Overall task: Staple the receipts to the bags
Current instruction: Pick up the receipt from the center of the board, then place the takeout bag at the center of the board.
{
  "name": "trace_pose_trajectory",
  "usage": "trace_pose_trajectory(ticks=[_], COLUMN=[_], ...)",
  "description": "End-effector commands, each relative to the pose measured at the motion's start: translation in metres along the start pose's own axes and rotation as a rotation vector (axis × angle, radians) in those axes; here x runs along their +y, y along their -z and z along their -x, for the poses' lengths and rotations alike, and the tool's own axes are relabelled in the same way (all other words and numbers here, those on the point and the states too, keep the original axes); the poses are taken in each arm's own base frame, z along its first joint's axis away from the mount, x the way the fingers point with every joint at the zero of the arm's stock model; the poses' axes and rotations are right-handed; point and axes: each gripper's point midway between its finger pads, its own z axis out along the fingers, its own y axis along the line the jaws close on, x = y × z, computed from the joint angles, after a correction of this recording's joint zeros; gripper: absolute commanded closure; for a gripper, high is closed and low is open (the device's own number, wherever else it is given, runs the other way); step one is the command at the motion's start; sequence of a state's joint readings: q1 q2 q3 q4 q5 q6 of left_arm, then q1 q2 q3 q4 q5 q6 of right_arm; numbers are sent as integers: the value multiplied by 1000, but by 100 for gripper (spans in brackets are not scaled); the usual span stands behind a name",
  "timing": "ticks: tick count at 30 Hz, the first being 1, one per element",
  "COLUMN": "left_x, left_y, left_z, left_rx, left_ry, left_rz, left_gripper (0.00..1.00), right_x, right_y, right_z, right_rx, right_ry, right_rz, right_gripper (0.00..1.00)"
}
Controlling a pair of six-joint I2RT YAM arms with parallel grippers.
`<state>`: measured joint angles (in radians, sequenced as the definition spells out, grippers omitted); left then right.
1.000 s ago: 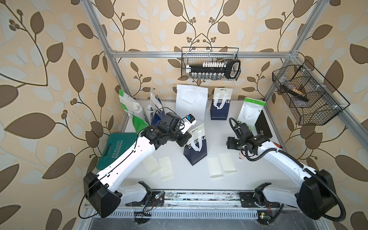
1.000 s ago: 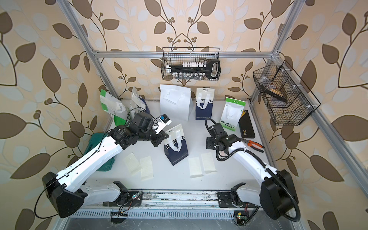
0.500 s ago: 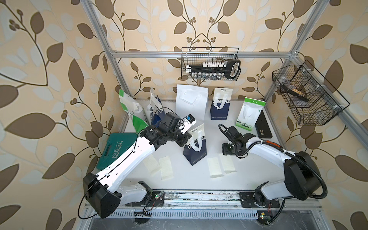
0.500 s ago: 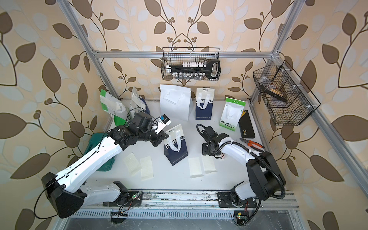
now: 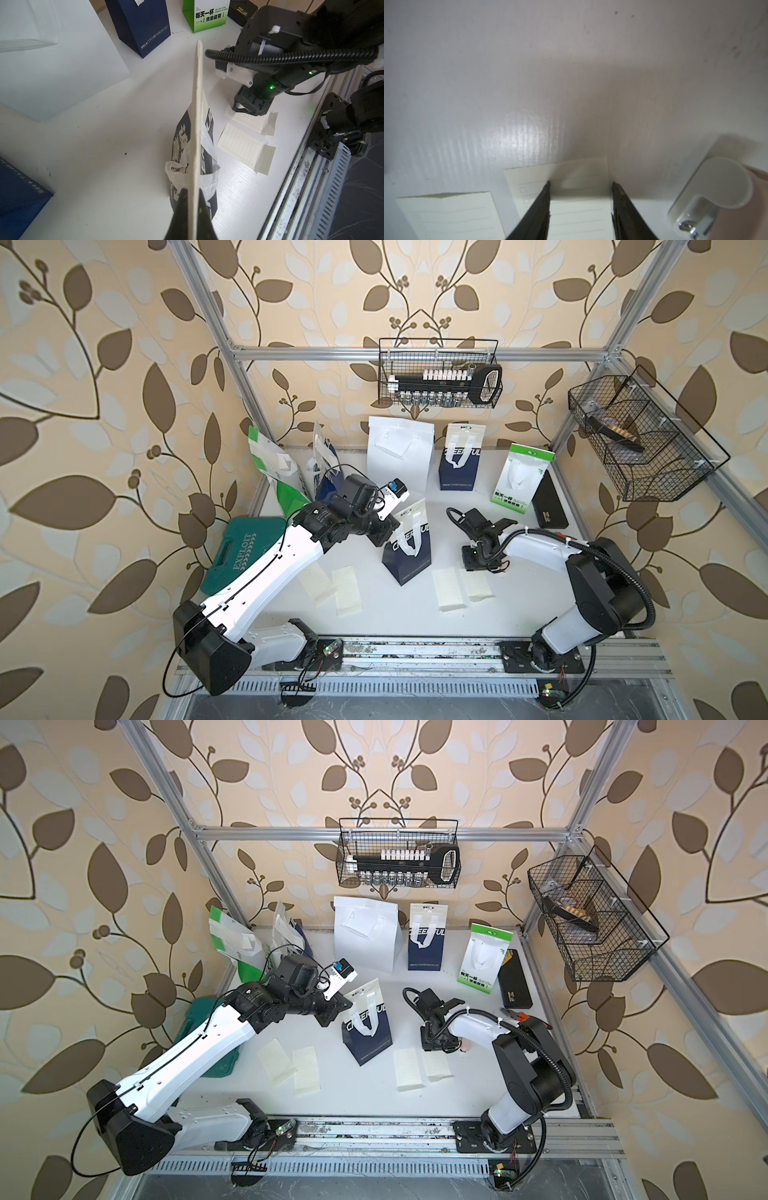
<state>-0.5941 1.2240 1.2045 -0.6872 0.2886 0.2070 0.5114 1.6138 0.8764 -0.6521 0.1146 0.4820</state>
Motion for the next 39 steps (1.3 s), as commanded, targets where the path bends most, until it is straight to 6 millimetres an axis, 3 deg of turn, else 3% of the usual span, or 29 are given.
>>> trace_pose_trajectory(ticks=[1, 4, 8, 12, 14, 18, 22, 24, 30, 39], left_x=[-2, -3, -6, -10, -11, -12, -13, -14, -17, -19], left_y=[7, 8, 8, 10, 10, 10, 10, 8, 6, 14], left_z=[1, 1, 1, 0, 1, 1, 1, 0, 0, 7], left_rx=[-15, -15, -19, -20, -23, -19, -19, -12, -7, -26], left_ry=[-8, -7, -9, -19, -18, -16, -17, -17, -16, -22], left_rz=[-15, -19, -34, -57, -60, -64, -75, -85, -107, -104], left_gripper=[100, 100, 100, 100, 100, 100, 100, 92, 69, 59], right_x=[-9, -8, -8, -6, -5, 11, 48, 72, 125, 160], right_y=[-16, -18, -18, -2, 18, 90, 168, 201, 251, 271], right_z=[-20, -20, -17, -3, 10, 40, 55, 58, 60, 69], right_rx=[97, 114, 96, -2, -99, -409, -692, -791, -935, -977], right_ry=[34, 51, 40, 45, 43, 56, 131, 171, 293, 323], right_rz=[-71, -90, -93, -90, -75, 51, 208, 287, 360, 413], right_gripper=[62, 73, 98, 100, 100, 100, 100, 100, 100, 100])
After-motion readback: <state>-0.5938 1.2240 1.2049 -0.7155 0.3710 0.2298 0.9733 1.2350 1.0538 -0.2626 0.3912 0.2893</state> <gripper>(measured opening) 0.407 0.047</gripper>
